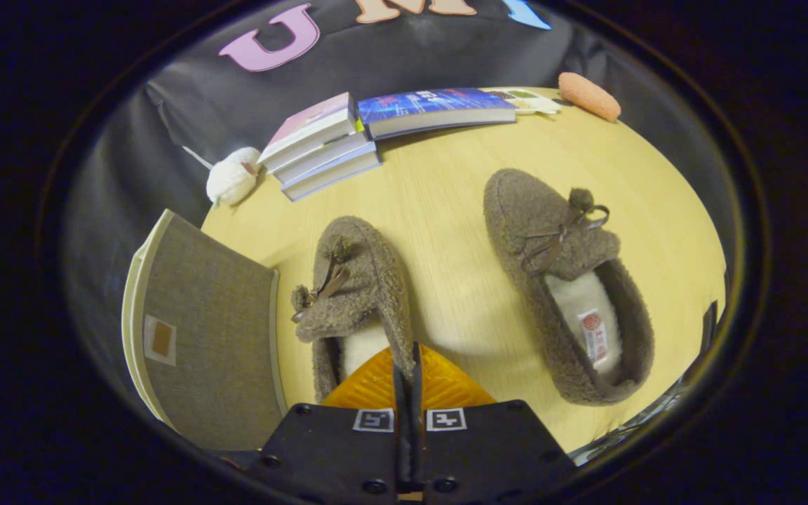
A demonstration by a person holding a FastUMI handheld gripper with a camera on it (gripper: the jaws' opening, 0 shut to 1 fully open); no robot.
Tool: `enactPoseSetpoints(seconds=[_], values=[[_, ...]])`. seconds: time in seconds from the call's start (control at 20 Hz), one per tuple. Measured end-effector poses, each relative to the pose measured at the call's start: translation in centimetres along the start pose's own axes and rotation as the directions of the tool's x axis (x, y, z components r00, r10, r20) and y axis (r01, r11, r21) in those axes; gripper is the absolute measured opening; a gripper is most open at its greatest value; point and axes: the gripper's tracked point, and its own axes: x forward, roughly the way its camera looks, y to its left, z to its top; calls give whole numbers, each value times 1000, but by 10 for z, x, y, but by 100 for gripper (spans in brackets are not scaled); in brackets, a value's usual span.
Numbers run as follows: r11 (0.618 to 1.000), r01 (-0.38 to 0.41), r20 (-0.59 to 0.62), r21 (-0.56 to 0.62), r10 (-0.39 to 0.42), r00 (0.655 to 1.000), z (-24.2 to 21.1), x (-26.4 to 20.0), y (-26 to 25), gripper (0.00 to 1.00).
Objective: Open the storage box then place both shoes into the box .Put the left shoe in first, then the right shoe, with the right side of both shoes facing outward in a uniform manner.
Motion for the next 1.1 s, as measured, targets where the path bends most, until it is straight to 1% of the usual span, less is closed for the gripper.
enactPoseSetpoints(seconds=[0.15,0.25,0.4,0.5,0.6,0.7,0.9,1.0,1.1], values=[[999,-1,31,50,-1,1000,19,-16,11,3],[997,-19,67,79,14,998,39,-32,25,3],[992,-76,128,103,62,990,71,-62,55,3],[989,-111,165,96,94,982,89,-79,77,3],[984,-155,199,83,136,971,104,-96,109,3],[974,-215,219,75,194,956,112,-111,148,3],[941,-334,200,52,318,927,98,-134,223,3],[928,-370,178,41,358,917,85,-140,249,3],[921,-388,140,33,380,914,66,-139,267,3]])
